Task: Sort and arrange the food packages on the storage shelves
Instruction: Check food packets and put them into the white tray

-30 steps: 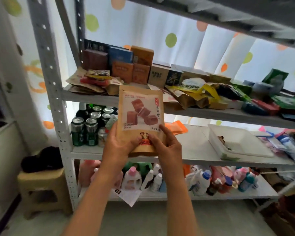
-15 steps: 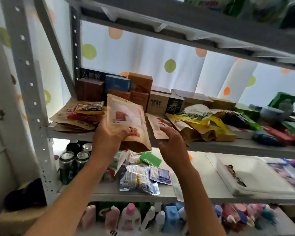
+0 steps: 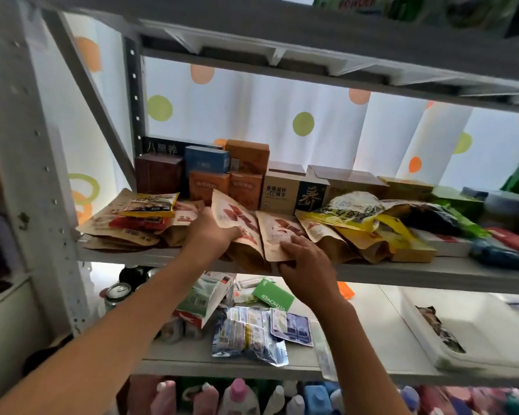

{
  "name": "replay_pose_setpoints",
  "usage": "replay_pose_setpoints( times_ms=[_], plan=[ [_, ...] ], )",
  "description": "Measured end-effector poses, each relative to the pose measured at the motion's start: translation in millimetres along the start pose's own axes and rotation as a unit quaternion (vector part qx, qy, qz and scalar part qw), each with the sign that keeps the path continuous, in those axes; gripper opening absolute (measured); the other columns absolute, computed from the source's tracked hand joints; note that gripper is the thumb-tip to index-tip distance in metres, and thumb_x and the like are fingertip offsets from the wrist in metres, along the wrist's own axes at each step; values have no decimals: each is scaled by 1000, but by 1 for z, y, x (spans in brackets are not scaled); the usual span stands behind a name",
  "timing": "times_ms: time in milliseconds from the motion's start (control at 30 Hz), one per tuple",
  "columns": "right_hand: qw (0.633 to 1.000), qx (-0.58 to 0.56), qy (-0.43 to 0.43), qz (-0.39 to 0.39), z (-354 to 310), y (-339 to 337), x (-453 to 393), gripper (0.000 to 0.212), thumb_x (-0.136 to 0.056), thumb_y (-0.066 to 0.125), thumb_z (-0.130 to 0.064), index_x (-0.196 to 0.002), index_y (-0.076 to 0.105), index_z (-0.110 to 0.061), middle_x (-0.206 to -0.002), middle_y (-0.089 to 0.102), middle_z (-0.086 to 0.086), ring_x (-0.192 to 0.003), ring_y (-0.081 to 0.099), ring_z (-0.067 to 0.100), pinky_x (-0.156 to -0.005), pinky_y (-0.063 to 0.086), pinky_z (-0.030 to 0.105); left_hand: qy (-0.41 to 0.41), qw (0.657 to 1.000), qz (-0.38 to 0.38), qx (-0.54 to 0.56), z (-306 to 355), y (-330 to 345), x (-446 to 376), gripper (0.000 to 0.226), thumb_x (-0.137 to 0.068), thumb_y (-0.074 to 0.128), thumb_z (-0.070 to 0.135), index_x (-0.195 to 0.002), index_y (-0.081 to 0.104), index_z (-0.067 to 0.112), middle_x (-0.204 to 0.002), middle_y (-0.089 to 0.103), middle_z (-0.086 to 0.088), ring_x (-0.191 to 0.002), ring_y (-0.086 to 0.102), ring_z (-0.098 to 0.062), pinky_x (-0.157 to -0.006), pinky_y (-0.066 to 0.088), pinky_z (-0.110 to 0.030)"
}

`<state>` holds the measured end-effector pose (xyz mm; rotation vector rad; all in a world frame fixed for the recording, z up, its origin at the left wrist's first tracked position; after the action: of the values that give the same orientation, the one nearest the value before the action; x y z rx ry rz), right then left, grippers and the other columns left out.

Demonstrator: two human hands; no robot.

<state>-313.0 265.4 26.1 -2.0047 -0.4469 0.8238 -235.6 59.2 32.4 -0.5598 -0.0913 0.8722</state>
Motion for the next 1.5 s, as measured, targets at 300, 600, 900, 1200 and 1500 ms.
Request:
replay_pose_setpoints(
  times_ms=[300,600,900,1200,1500],
  plan=[
    [995,-84,-4,61,-9,16,-8,45,-95,60,-17,-140,59,-20,-156,45,7,-149,33,26,-122,27,44,104,978,14,-182,32,2,2,52,-87,73,38,-127,59,8,-131,53,-14,-117,53,-29,-94,40,-32],
    [990,-114,-19,84,-24,17,-11,52,-86,61,-8,-137,62,-15,-147,56,6,-139,47,26,-114,41,45,164,964,-27,-208,35,14,14,25,-99,56,26,-109,69,8,-111,66,-14,-102,61,-28,-78,43,-32],
    [973,-149,-17,173,-27,-15,-8,36,-90,61,-3,-123,72,-14,-132,67,6,-120,64,23,-97,43,16,191,964,-63,-173,36,15,27,35,-104,43,34,-115,66,10,-117,66,-15,-106,60,-31,-84,45,-35],
    [887,-298,9,354,-28,-90,12,33,-97,60,-7,-125,70,-22,-100,75,-11,-90,68,-1,-71,53,11,262,958,-72,-88,56,16,56,29,-102,49,31,-116,67,14,-119,67,-10,-109,60,-28,-92,47,-41],
    [738,-506,88,438,-36,-119,65,17,-99,64,-17,-113,72,-22,-92,74,-10,-82,68,-2,-60,51,10,149,952,-188,190,71,20,94,39,-99,49,48,-101,67,13,-103,66,-1,-100,62,-20,-80,53,-34]
  ],
)
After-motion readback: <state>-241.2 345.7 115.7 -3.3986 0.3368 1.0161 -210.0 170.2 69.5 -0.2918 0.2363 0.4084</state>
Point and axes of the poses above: each hand's wrist, its own x-axis away from the middle knuckle, its own y-axis out of the palm, z = x × y, the point moved 10 cm from there along -x, towards the middle knuckle
